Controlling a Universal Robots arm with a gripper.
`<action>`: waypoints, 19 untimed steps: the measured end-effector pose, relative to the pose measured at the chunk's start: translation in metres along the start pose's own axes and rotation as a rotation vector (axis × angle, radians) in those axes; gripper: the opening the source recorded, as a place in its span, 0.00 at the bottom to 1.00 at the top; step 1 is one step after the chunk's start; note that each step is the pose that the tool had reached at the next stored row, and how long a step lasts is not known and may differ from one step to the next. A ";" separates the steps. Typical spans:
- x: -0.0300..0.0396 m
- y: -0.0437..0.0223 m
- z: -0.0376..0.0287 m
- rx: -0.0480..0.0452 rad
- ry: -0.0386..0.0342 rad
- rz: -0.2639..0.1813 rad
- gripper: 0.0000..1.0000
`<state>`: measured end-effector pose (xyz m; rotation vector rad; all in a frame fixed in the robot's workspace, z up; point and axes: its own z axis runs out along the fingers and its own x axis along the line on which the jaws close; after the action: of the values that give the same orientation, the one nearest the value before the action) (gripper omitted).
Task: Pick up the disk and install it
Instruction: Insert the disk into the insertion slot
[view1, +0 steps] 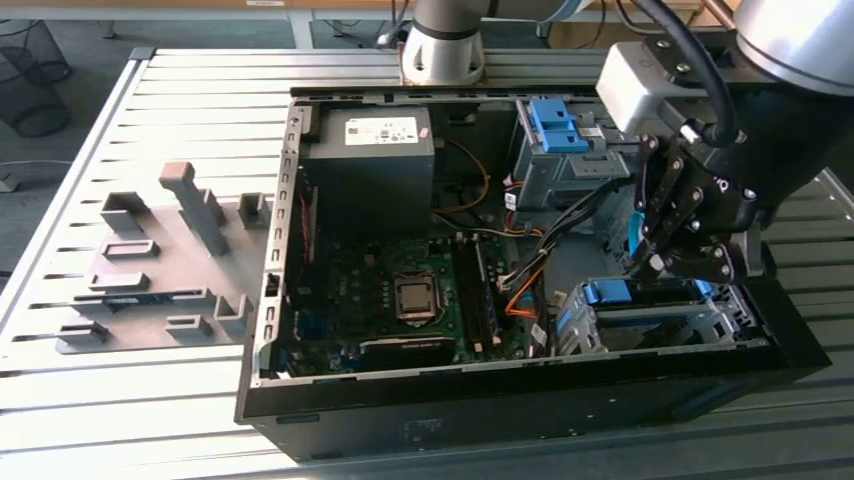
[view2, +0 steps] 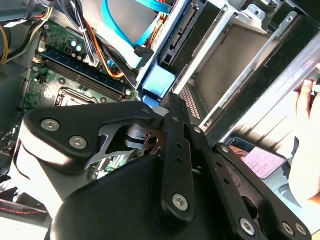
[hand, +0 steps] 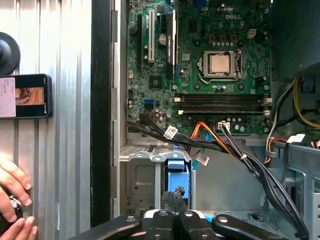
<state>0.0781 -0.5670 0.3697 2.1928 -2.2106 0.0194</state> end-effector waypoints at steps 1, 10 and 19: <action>-0.0001 0.0000 0.0018 0.0000 0.0000 0.000 0.11; -0.0002 0.0000 0.0068 0.0000 -0.0042 -0.001 0.11; -0.0002 -0.0001 0.0069 0.0000 -0.0112 -0.002 0.11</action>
<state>0.0781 -0.5670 0.3628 2.2001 -2.2147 0.0070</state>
